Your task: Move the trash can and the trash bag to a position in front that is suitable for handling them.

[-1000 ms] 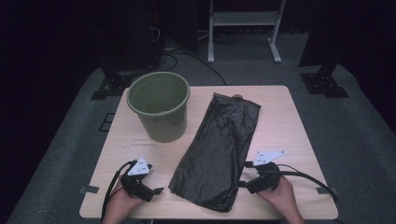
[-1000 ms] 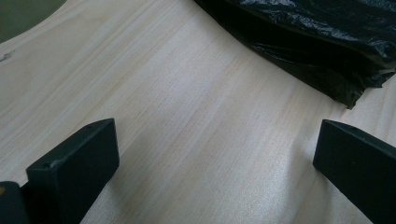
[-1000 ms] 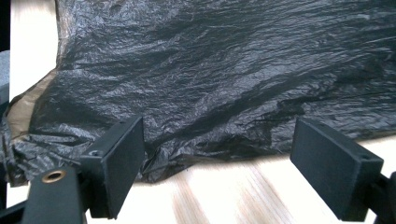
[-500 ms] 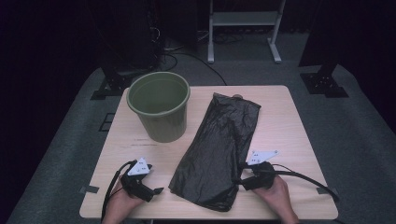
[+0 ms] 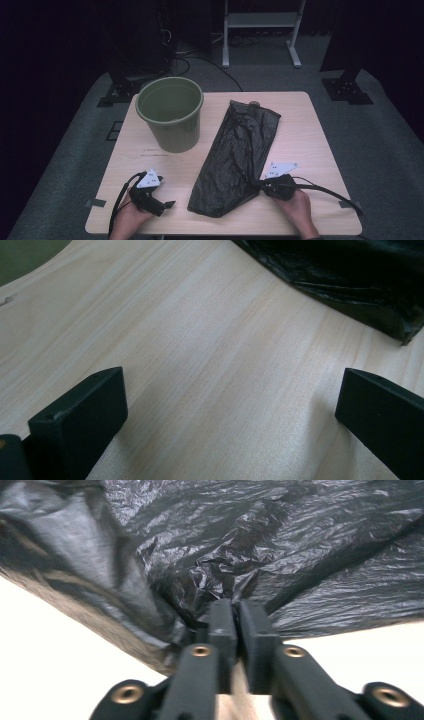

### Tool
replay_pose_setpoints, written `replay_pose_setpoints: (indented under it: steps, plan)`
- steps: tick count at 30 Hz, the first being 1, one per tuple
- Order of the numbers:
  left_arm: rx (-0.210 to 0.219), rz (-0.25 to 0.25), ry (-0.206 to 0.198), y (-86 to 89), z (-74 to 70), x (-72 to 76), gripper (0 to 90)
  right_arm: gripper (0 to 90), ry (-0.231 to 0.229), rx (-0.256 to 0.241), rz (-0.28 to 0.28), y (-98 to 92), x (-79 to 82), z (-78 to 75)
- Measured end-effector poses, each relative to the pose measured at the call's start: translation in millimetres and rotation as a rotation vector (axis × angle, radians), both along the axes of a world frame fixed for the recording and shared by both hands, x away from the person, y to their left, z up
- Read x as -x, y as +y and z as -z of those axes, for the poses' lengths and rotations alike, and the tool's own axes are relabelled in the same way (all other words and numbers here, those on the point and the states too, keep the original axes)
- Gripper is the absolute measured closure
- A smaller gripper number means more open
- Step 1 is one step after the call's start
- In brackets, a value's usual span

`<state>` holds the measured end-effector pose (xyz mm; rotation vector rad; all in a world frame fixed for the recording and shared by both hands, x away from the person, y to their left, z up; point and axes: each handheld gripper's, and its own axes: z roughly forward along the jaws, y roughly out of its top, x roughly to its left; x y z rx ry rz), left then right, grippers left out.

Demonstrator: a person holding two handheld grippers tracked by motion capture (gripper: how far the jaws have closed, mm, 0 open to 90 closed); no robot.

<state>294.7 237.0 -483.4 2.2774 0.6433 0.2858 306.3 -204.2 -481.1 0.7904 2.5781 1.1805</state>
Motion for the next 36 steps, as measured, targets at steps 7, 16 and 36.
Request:
replay_pose_setpoints:
  steps: [7,16,36]
  plan:
    - [-0.001,0.000,0.000,0.0,-0.1,0.0,0.0,88.9,-0.002,0.023,0.023,-5.9,0.3,-5.7]
    - [0.000,-0.001,0.000,0.0,0.0,0.0,0.0,88.7,-0.015,0.088,0.053,-19.7,4.6,-14.8]
    - [-0.002,-0.008,0.001,0.3,-0.2,-0.3,0.0,72.6,-0.003,0.043,0.237,-95.4,9.3,-21.0]
